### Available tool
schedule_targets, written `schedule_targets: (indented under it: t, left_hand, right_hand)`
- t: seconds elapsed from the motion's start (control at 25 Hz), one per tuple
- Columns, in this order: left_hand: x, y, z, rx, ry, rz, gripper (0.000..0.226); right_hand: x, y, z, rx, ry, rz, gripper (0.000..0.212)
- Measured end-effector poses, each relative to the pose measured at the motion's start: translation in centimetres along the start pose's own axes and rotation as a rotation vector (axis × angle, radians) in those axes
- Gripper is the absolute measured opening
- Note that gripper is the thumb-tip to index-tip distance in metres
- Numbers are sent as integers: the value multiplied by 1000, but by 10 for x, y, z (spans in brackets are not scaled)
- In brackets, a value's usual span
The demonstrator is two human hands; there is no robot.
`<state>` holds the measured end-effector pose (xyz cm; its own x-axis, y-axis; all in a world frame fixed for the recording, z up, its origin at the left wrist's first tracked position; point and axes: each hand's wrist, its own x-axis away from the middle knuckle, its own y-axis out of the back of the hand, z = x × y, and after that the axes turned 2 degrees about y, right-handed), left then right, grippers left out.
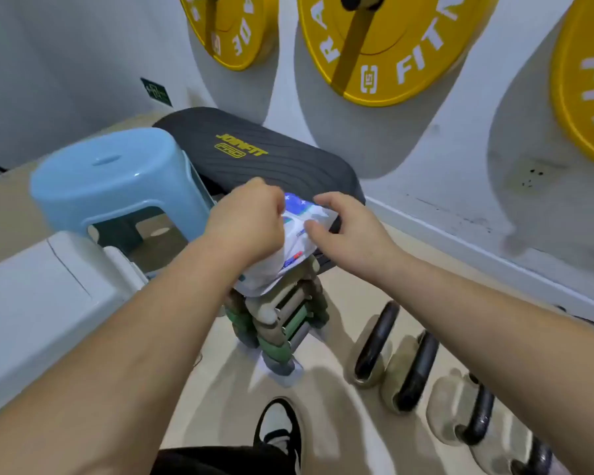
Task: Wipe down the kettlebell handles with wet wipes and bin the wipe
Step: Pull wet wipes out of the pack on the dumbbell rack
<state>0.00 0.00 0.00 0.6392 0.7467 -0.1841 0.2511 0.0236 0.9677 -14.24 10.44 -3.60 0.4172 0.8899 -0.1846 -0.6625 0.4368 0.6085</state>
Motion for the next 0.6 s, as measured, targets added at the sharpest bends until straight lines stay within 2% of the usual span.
schedule_targets:
  t: [0.08, 0.16, 0.24, 0.32, 0.36, 0.6]
  left_hand:
    - [-1, -5, 23, 35, 45, 127, 16]
    - [0, -15, 40, 109, 101, 187, 11]
    - [-1, -19, 40, 177, 121, 184, 6]
    - [-5, -19, 37, 201, 130, 183, 6]
    - [-9, -21, 37, 191, 131, 193, 8]
    - [-16, -27, 28, 40, 158, 301, 23]
  right_hand:
    - [-9, -17, 9, 57, 25, 151, 69]
    - [-13, -33, 13, 87, -8, 286, 76]
    - [-19, -45, 10, 103, -79, 302, 84]
    - [-26, -47, 7, 65, -136, 318, 110]
    - [-28, -47, 9, 73, -136, 324, 117]
    - [-28, -43, 21, 197, -104, 357, 94]
